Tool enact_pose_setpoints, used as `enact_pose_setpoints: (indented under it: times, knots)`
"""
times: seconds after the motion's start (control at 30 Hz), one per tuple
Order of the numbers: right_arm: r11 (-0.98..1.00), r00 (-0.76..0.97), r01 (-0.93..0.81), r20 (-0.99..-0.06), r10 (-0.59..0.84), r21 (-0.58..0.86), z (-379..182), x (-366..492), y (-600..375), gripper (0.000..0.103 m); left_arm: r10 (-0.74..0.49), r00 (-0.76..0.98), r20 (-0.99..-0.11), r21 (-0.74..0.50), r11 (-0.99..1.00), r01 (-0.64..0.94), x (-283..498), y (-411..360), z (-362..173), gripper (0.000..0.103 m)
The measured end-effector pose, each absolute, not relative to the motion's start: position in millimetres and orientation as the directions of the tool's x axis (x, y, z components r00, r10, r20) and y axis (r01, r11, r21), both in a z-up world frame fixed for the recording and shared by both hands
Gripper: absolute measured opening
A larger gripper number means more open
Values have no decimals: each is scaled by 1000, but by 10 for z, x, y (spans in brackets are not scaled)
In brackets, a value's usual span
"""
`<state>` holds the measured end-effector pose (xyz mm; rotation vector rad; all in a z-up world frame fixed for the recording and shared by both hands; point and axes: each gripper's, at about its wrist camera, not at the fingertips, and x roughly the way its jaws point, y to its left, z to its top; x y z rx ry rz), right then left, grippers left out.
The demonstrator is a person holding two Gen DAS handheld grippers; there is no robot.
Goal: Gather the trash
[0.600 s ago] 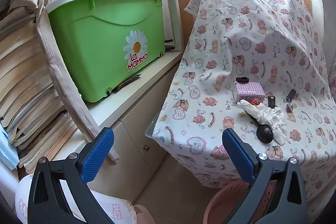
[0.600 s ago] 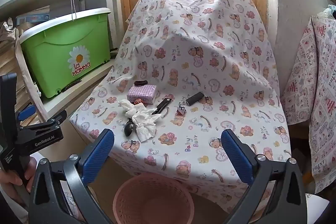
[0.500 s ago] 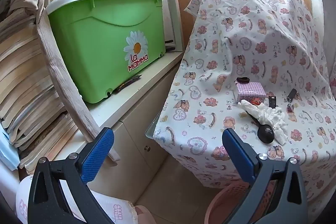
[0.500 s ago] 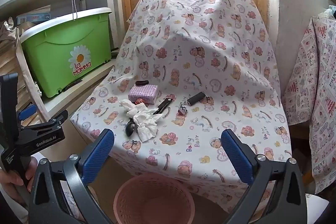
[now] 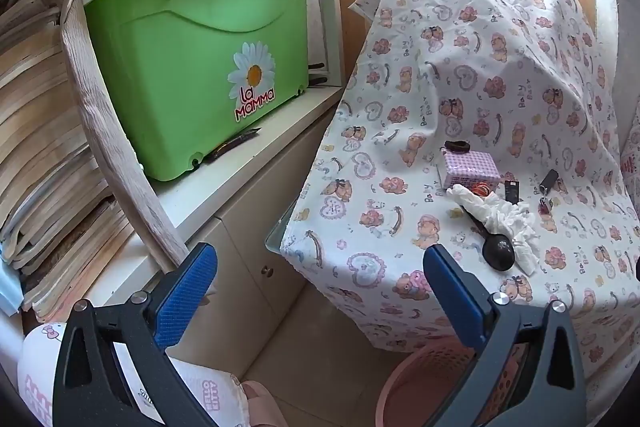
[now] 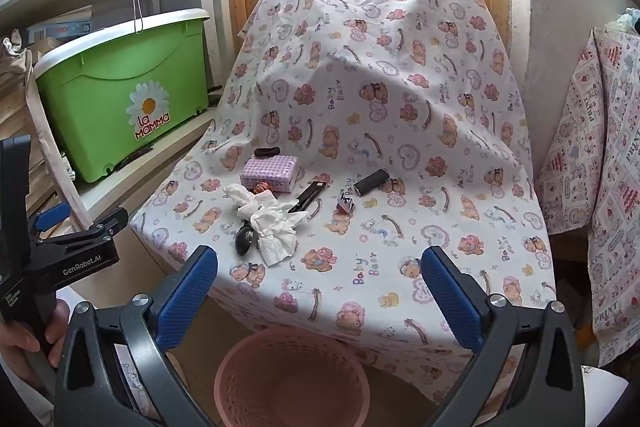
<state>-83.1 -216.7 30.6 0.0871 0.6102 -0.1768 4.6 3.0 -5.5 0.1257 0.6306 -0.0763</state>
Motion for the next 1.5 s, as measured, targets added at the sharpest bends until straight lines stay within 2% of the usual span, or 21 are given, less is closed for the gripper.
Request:
enact_pose_setpoints:
  times: [0.57, 1.5]
  knots:
    - [986, 796, 168, -589, -136, -1, 249, -799, -2071, 103, 3, 803, -595, 131, 987, 93, 86, 24, -111, 102]
    - [985, 794, 170, -591, -140, -5, 227, -794, -2071, 103, -5, 780, -626, 88, 993, 77, 105, 69, -118, 102]
